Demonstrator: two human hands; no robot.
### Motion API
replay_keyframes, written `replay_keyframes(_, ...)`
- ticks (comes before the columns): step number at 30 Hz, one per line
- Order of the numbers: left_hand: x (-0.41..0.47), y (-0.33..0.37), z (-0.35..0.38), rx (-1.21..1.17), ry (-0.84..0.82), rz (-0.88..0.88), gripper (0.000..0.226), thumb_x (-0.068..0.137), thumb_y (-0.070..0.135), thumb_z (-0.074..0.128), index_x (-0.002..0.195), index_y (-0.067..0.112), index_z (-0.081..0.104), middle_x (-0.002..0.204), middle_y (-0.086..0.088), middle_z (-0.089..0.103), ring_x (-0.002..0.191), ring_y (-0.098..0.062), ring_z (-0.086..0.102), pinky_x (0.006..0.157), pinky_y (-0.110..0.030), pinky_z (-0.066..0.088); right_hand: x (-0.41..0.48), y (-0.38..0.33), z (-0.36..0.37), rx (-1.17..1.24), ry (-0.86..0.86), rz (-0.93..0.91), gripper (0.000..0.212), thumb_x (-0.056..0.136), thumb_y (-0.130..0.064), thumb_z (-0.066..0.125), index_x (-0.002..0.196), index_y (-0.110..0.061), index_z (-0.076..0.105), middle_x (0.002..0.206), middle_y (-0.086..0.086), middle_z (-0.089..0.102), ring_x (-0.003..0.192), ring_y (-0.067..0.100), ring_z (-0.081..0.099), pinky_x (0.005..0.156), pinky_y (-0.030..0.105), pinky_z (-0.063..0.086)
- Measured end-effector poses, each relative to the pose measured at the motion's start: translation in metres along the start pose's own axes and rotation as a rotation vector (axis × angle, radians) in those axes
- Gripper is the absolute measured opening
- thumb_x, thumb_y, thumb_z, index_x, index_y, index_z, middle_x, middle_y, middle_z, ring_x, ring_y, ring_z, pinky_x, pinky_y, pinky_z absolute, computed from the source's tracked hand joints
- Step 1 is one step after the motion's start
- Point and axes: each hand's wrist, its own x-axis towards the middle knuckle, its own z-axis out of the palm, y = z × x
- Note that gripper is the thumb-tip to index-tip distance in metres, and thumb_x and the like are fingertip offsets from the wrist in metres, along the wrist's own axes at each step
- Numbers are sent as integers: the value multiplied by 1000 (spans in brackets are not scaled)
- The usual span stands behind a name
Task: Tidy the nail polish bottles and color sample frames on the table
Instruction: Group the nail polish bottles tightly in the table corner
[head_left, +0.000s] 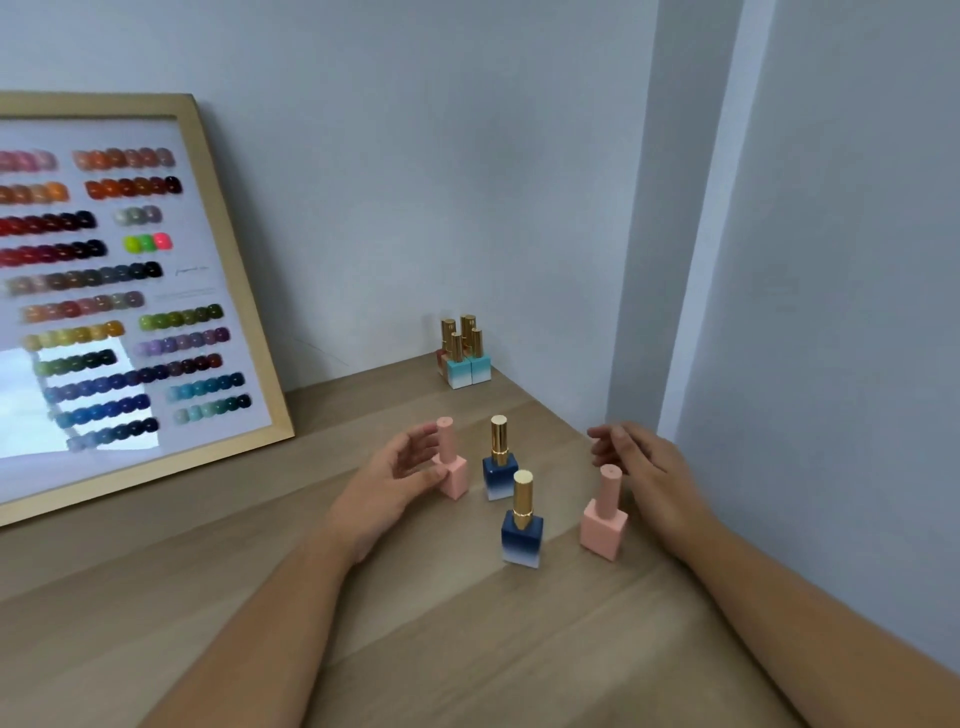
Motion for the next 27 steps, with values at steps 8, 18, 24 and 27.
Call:
replay_keyframes(8,-1,3,14,282,13,-10,48,85,12,61,130,21,47,128,0,54,111,-12,50,91,-26,37,-60,-16,-24,-167,-194,-56,39,77,-69,45,94,-41,65,90,-13,69,83,0,62,72,14,46)
replay_keyframes(18,7,-8,13,236,156,-10,31,85,12,61,114,21,53,111,1,59,95,-9,54,72,-18,38,-47,-10,-15,-297,-214,-21,24,75,-22,74,91,-35,62,89,-13,69,82,3,63,73,16,46)
replay_keyframes(24,27,-13,10,236,242,-8,34,88,16,59,121,20,50,117,1,58,101,-11,51,84,-25,39,5,-1,17,-329,-171,-21,24,85,-25,62,107,-25,54,105,-5,62,93,7,57,75,15,40)
replay_keyframes(27,43,-15,9,225,272,-5,36,89,16,57,124,20,49,125,0,56,105,-10,49,87,-25,39,39,2,40,-336,-122,-4,28,86,-23,60,113,-21,53,111,-3,60,93,8,54,75,16,37)
